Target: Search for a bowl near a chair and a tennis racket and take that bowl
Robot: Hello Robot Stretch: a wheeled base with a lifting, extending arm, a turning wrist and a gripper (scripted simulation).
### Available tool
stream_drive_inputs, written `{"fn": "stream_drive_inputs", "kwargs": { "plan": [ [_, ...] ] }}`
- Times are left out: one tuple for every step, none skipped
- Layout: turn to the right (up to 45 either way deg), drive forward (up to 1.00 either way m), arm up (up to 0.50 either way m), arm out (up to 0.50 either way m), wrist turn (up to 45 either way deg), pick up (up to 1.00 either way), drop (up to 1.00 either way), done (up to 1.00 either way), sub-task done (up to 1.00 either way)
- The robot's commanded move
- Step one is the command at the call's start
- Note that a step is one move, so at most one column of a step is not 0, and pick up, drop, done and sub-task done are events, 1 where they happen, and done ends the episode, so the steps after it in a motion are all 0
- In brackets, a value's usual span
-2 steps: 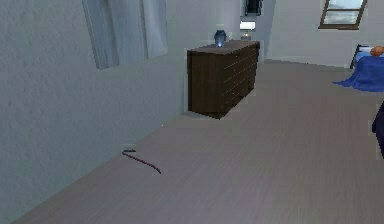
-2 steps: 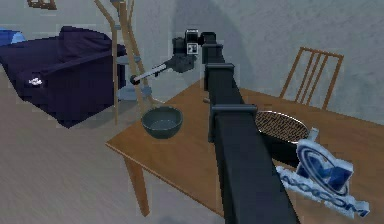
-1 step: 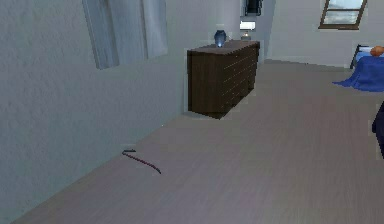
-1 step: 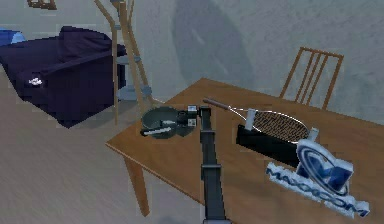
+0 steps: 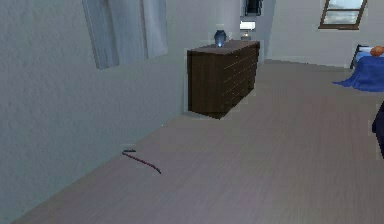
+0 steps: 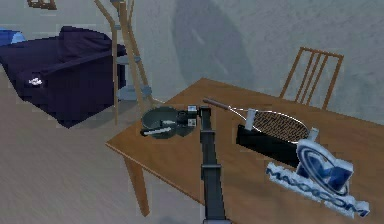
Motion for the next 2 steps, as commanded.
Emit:
{"fn": "stream_drive_inputs", "kwargs": {
  "plan": [
    [0.0, 0.0, 0.1, 0.0, 0.0, 0.0, 0.0, 0.0, 0.0],
    [0.0, 0.0, 0.0, 0.0, 0.0, 0.0, 0.0, 1.0, 0.0]
  ]
}}
